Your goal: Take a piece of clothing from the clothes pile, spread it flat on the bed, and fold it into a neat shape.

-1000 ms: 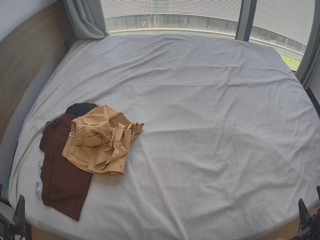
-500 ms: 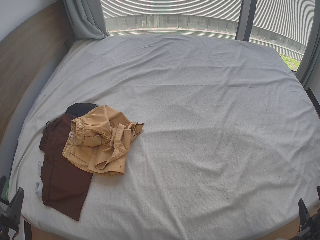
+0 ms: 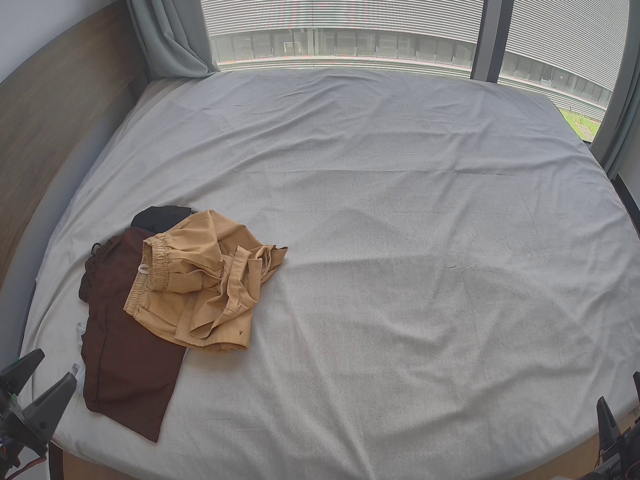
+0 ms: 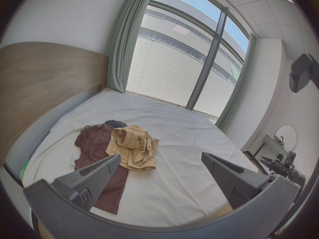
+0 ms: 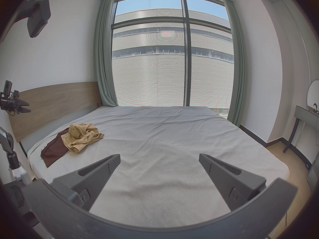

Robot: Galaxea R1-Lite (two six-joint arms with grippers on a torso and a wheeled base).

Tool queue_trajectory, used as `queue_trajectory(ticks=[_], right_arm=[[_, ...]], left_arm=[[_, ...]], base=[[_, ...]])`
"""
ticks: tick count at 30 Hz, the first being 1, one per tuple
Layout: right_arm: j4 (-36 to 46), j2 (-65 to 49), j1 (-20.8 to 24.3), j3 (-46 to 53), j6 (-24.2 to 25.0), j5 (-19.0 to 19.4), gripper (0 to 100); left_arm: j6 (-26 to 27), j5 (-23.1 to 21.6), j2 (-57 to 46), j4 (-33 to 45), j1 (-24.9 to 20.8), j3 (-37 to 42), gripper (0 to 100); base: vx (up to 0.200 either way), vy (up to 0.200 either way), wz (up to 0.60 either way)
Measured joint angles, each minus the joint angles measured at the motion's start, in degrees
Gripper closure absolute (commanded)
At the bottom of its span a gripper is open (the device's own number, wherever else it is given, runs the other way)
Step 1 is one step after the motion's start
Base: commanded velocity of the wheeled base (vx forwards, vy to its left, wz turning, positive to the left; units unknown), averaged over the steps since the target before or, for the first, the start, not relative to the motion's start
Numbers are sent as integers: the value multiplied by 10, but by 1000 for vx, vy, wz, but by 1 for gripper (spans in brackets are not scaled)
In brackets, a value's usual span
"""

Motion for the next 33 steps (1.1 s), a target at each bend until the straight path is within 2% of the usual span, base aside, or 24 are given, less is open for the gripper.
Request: queue_trajectory(ticks=[5,12,17,27,33], right_arm=[[0,0,0,0,0,0,0],[0,0,0,0,0,0,0],[-1,0,0,0,0,0,0],[-1,0,0,0,-1,0,0],[-1,0,0,0,-2,1,0]], left_arm=[[-18,-8,35,-34,0,1,0],[-17,-42,80,-53,1,-2,0],[-18,-59,116,-95,2,-4,0],[-19,-119,193,-148,19,-11,0],[-18,-187,236,-175,55,-20,0]], base=[[0,0,0],[0,0,0],[0,0,0],[0,0,0],[0,0,0]])
